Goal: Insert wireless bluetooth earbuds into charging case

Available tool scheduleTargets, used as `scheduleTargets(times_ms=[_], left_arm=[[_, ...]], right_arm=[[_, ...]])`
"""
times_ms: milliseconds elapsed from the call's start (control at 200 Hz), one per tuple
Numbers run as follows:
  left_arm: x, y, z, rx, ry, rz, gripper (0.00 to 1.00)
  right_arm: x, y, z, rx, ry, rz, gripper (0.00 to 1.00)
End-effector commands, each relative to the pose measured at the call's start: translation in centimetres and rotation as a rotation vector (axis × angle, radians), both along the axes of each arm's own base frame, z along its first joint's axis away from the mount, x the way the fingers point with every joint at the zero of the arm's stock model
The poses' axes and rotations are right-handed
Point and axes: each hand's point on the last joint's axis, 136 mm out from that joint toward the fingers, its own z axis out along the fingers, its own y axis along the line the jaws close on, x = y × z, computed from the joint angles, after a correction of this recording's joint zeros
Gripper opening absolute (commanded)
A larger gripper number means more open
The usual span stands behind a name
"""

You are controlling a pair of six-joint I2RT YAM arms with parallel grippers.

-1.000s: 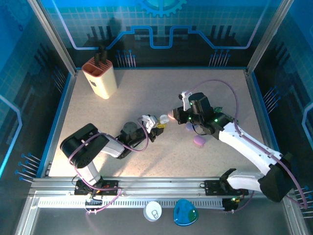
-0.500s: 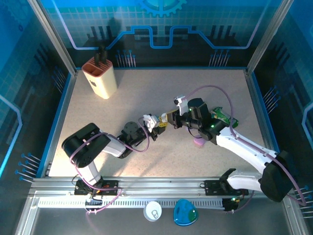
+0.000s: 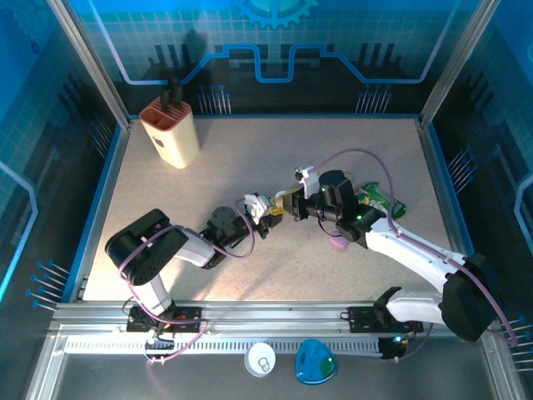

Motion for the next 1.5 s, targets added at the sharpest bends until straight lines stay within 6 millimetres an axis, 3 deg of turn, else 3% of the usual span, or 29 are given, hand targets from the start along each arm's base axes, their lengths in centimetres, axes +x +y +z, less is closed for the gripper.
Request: scheduleTargets(times_ms=[0,660,1025,1496], left_arm=[[-0.1,-0.5,2.4,-0.057,-0.041,-0.016,0.13],[0.1,-0.6,3.4,-0.07,-0.017,-0.014,0.12],[0.3,-0.6,4.0,-0.081,0.0,-0.007,0.12],[0.5,-0.3,4.3,-0.081,0.012,0.012,0.12]], right_arm=[[0.4,0.1,0.8,0.016,-0.047,0.001,0.16],[-0.3,-0.9,-2.8,-0.099,-0.043,0.025,0.16],[-0.5,-0.5,-3.2,-0.084,-0.047,0.039,0.19],[-0.2,-1.7,-4.0,-0.124,-0.074,-0.011,0.18]])
